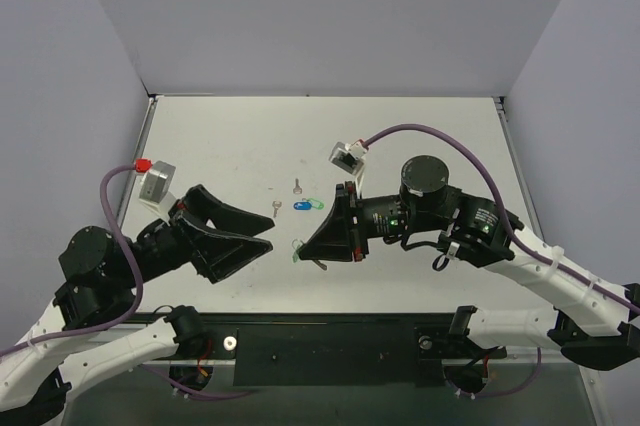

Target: Remove the keys from the keyring

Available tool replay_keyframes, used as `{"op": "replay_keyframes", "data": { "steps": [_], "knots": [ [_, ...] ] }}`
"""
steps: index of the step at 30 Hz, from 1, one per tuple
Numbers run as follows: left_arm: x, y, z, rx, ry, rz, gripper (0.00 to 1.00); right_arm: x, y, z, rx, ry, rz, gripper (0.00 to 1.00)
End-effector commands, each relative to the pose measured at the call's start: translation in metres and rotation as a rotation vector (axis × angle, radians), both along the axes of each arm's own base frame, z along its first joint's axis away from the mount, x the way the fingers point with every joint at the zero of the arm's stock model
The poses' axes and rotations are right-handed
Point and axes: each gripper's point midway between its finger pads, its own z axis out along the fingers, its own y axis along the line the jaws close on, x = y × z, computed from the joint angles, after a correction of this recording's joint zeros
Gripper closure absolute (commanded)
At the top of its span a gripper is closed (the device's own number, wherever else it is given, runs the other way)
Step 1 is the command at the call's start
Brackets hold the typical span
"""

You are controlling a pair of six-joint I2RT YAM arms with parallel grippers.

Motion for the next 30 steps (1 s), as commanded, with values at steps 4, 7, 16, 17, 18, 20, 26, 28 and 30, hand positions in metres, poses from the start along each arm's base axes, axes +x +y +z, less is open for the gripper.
{"op": "replay_keyframes", "data": {
  "steps": [4, 7, 16, 17, 18, 20, 26, 28, 30],
  "knots": [
    [0.025, -0.001, 0.007, -0.179, 0.043, 0.092, 0.36, 0.012, 0.002, 0.046, 0.218, -0.045, -0.084, 1.0],
    [0.028, -0.009, 0.004, -0.157, 0.044, 0.089, 0.39, 0.012, 0.003, 0.053, 0.25, -0.038, -0.082, 1.0],
    [0.024, -0.017, 0.003, -0.148, 0.036, 0.042, 0.5, 0.014, 0.002, 0.064, 0.278, -0.047, -0.093, 1.0],
    [0.023, -0.018, 0.003, -0.149, 0.033, 0.037, 0.5, 0.014, 0.003, 0.062, 0.275, -0.045, -0.093, 1.0],
    [0.022, -0.019, 0.001, -0.146, 0.034, 0.031, 0.5, 0.014, 0.002, 0.064, 0.278, -0.045, -0.095, 1.0],
    [0.022, -0.019, 0.001, -0.15, 0.037, 0.026, 0.5, 0.013, 0.003, 0.063, 0.274, -0.042, -0.089, 1.0],
    [0.02, -0.021, 0.004, -0.16, 0.031, 0.01, 0.54, 0.014, 0.003, 0.064, 0.275, -0.045, -0.09, 1.0],
    [0.02, -0.024, 0.003, -0.155, 0.033, 0.001, 0.57, 0.014, 0.002, 0.064, 0.276, -0.045, -0.092, 1.0],
    [0.02, -0.026, 0.003, -0.147, 0.035, -0.004, 0.6, 0.014, 0.002, 0.064, 0.276, -0.044, -0.092, 1.0]
  ]
}}
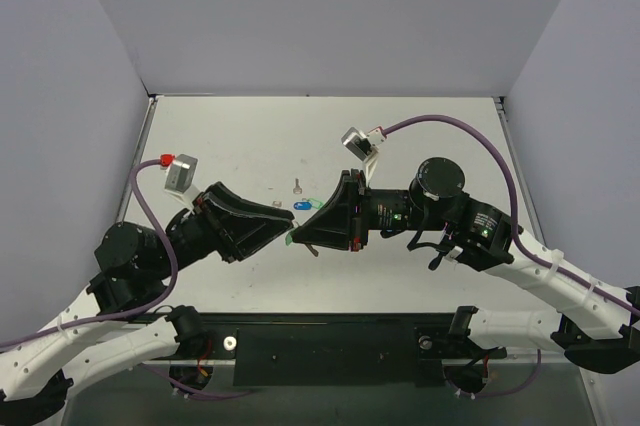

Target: Remove the keys from the keyring

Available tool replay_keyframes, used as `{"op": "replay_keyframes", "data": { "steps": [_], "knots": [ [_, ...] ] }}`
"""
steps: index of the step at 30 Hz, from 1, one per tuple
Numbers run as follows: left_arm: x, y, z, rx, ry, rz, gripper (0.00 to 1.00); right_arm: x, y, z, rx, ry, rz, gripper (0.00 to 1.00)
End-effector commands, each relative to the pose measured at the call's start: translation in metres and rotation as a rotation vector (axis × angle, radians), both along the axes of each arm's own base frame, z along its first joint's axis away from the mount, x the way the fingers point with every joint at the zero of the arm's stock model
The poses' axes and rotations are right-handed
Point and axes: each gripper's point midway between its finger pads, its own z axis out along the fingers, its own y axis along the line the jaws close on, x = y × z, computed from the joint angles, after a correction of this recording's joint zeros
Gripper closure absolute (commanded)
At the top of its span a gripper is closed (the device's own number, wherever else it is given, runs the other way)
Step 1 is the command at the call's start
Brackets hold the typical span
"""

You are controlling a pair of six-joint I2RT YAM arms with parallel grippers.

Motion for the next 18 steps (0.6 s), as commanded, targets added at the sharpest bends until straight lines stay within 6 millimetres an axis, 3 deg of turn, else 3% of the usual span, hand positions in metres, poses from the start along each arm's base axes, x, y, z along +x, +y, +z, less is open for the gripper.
{"op": "replay_keyframes", "data": {
  "steps": [1, 7, 10, 14, 18],
  "knots": [
    [-0.007, -0.002, 0.014, -0.035, -0.034, -0.038, 0.61, -0.001, -0.005, 0.029, 0.089, -0.048, -0.003, 1.0],
    [-0.009, -0.007, 0.013, -0.025, -0.033, -0.051, 0.68, -0.002, -0.005, 0.029, 0.088, -0.046, -0.003, 1.0],
    [-0.009, -0.01, 0.012, -0.013, -0.029, -0.057, 0.87, -0.001, -0.005, 0.028, 0.085, -0.049, -0.004, 1.0],
    [-0.011, -0.013, 0.011, 0.005, -0.028, -0.063, 1.0, -0.002, -0.006, 0.025, 0.077, -0.047, -0.004, 1.0],
    [-0.012, -0.017, 0.008, 0.036, -0.026, -0.069, 1.0, -0.002, -0.008, 0.026, 0.075, -0.051, -0.006, 1.0]
  ]
}}
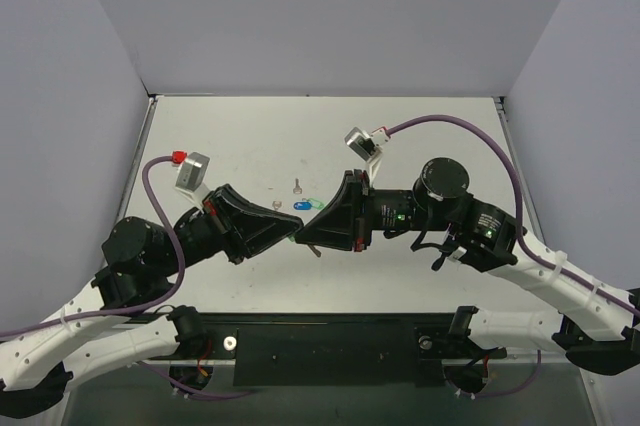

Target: Remove the keys from the keyring

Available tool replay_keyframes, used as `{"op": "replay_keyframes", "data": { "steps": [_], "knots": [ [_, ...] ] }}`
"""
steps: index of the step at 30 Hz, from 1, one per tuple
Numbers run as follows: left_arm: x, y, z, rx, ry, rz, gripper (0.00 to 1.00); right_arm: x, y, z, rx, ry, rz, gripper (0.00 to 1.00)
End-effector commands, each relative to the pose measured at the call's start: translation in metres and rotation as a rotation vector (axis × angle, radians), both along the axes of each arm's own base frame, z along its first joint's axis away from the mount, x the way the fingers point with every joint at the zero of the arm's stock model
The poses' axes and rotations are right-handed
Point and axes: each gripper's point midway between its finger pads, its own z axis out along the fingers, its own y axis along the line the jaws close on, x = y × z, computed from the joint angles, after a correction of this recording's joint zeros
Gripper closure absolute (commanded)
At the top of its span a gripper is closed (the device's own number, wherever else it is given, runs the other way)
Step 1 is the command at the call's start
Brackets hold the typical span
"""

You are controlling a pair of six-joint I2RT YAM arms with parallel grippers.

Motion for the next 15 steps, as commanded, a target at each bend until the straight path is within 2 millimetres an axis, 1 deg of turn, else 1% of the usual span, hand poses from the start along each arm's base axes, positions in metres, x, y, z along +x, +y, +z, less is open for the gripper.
{"op": "replay_keyframes", "data": {
  "steps": [1, 2, 3, 4, 6, 7, 8, 9, 12, 13, 14, 15],
  "knots": [
    [-0.005, -0.002, 0.009, 0.018, -0.028, -0.015, 1.0, 0.001, -0.006, 0.025, 0.073, -0.056, -0.013, 1.0],
    [-0.006, -0.003, 0.005, 0.039, -0.029, -0.022, 1.0, 0.001, -0.008, 0.026, 0.072, -0.056, -0.013, 1.0],
    [-0.009, -0.002, 0.008, 0.041, -0.036, -0.028, 1.0, 0.001, -0.008, 0.025, 0.067, -0.06, -0.011, 1.0],
    [-0.01, -0.003, 0.002, 0.075, -0.036, -0.037, 1.0, 0.001, -0.01, 0.024, 0.058, -0.058, -0.011, 1.0],
    [-0.016, -0.003, -0.001, 0.109, -0.046, -0.064, 1.0, -0.001, -0.013, 0.024, 0.045, -0.066, -0.003, 1.0],
    [-0.017, -0.004, -0.008, 0.147, -0.036, -0.072, 1.0, 0.0, -0.013, 0.023, 0.038, -0.074, -0.003, 1.0],
    [-0.019, -0.004, -0.006, 0.157, -0.053, -0.083, 1.0, -0.002, -0.014, 0.019, 0.015, -0.067, 0.002, 1.0],
    [-0.02, -0.005, -0.012, 0.188, -0.044, -0.091, 1.0, -0.003, -0.015, 0.021, 0.014, -0.074, 0.007, 1.0],
    [-0.027, -0.005, -0.017, 0.233, -0.06, -0.134, 1.0, -0.004, -0.015, 0.013, -0.027, -0.077, 0.021, 1.0],
    [-0.028, -0.007, -0.022, 0.255, -0.061, -0.141, 1.0, -0.003, -0.015, 0.013, -0.036, -0.077, 0.023, 1.0],
    [-0.032, -0.006, -0.02, 0.257, -0.072, -0.158, 1.0, -0.005, -0.015, 0.009, -0.053, -0.076, 0.031, 1.0],
    [-0.032, -0.007, -0.025, 0.28, -0.069, -0.168, 1.0, -0.005, -0.013, 0.008, -0.061, -0.073, 0.039, 1.0]
  ]
}}
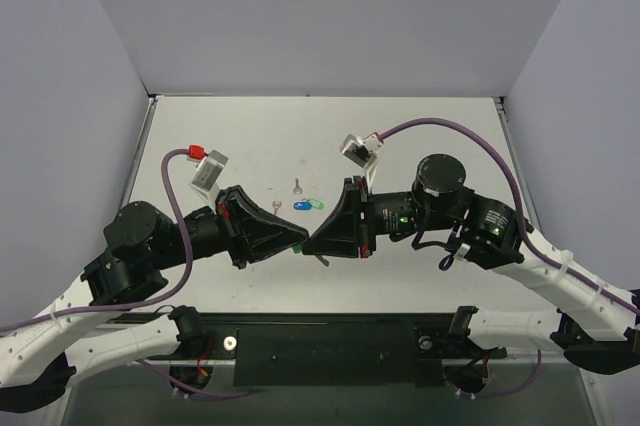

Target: Remove the keys from the keyring

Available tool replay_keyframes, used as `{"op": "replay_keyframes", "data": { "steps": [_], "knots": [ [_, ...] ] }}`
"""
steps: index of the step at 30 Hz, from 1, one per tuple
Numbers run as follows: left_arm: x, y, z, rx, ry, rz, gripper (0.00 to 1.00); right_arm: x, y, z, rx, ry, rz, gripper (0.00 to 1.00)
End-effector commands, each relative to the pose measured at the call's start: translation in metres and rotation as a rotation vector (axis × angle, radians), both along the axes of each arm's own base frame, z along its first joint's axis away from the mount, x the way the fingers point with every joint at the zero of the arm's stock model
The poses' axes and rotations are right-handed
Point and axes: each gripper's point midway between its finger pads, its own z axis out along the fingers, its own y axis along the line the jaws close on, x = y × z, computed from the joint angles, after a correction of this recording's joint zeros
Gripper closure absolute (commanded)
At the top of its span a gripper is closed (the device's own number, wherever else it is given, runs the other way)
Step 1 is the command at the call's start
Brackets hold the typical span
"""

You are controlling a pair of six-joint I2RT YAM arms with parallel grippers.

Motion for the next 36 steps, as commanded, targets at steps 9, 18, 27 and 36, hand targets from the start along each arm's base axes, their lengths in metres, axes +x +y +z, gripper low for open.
{"op": "replay_keyframes", "data": {
  "steps": [9, 18, 27, 36],
  "knots": [
    [-0.037, -0.005, -0.022, 0.168, -0.036, -0.226, 1.0, 0.0, -0.003, 0.018, 0.016, -0.063, 0.021, 1.0],
    [-0.025, 0.0, -0.011, 0.153, -0.044, -0.14, 0.63, -0.001, -0.003, 0.016, 0.016, -0.06, 0.024, 1.0],
    [-0.016, 0.029, 0.023, -0.074, -0.086, 0.013, 0.2, -0.004, 0.0, 0.019, 0.031, -0.061, 0.029, 1.0],
    [0.005, 0.043, 0.02, -0.318, -0.018, 0.13, 0.2, -0.001, 0.003, 0.025, 0.066, -0.062, 0.01, 1.0]
  ]
}}
